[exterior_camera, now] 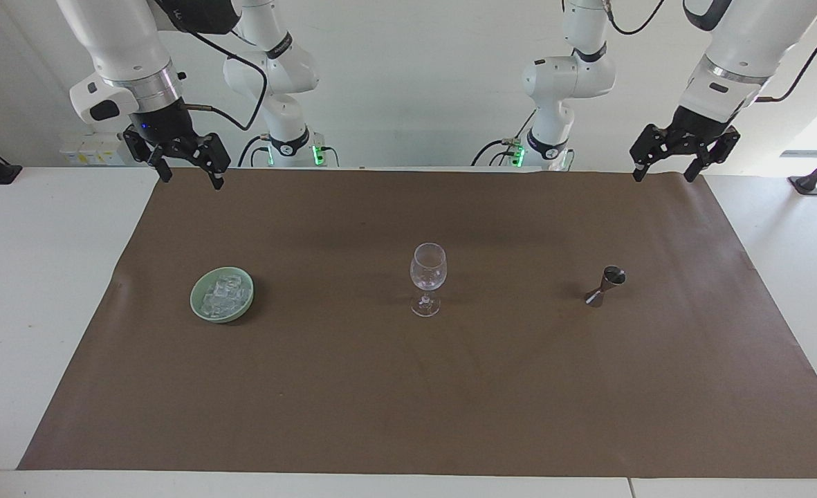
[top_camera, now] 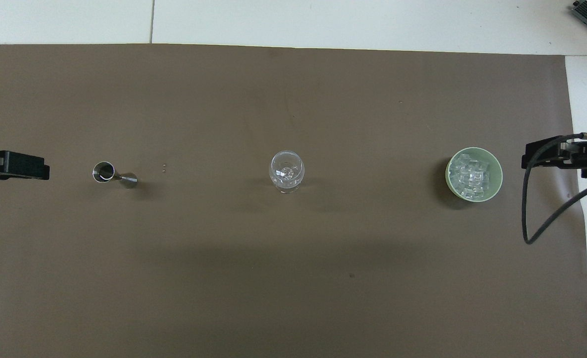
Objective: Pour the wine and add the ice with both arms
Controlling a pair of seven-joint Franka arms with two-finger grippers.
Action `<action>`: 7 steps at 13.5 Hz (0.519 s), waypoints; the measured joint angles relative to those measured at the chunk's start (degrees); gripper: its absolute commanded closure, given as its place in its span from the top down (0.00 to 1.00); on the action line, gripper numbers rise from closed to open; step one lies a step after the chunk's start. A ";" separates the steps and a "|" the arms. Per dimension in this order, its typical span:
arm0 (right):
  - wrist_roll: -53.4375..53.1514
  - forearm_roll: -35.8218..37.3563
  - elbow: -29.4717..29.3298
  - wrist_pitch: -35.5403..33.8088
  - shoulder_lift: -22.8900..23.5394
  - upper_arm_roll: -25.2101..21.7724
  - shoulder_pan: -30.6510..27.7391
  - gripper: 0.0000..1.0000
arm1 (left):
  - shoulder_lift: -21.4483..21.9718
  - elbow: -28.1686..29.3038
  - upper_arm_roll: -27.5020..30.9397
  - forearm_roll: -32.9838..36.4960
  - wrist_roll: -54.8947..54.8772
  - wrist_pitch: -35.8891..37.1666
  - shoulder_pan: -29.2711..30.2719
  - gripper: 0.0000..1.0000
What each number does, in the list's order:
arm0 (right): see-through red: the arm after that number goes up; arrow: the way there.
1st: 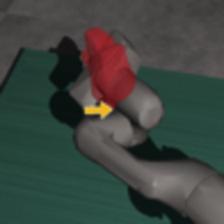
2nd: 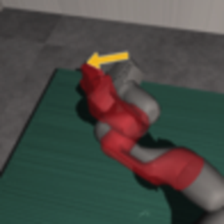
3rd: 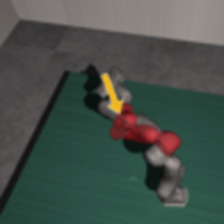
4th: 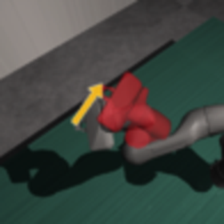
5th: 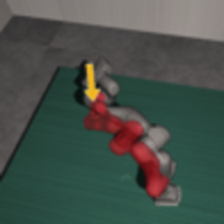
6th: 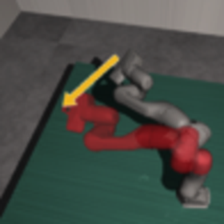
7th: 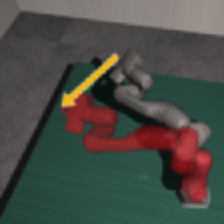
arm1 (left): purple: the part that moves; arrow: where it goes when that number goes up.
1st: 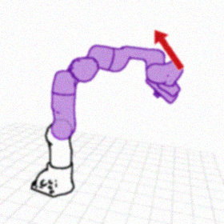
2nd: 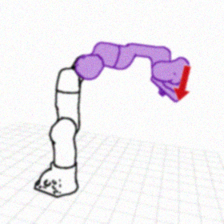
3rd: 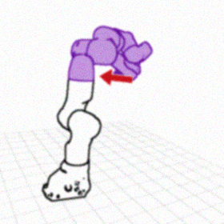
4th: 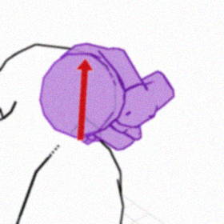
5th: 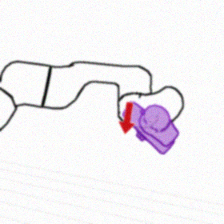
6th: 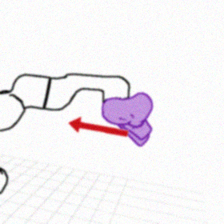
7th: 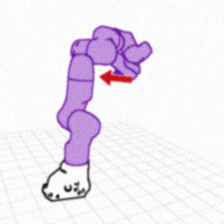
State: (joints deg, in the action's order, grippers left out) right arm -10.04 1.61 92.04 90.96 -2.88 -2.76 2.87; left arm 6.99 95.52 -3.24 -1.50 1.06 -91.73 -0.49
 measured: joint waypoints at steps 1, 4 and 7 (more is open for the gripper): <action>0.00 0.00 0.00 0.00 0.00 0.00 0.00 1.00 | 0.00 0.00 -0.01 0.00 -0.09 0.14 -0.01 1.00; 0.00 0.00 0.00 0.00 0.00 0.00 0.00 1.00 | 0.00 0.02 -0.14 0.00 -0.19 0.56 -0.06 1.00; 0.00 0.00 0.00 0.00 0.00 0.00 0.00 1.00 | 0.00 0.02 -0.16 0.00 -0.19 0.65 -0.06 1.00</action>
State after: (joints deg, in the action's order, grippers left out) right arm -10.04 1.61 92.04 90.96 -2.88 -2.76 2.87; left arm 7.00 95.54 -3.40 -1.50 0.87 -91.08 -0.55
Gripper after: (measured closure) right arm 0.000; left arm 0.000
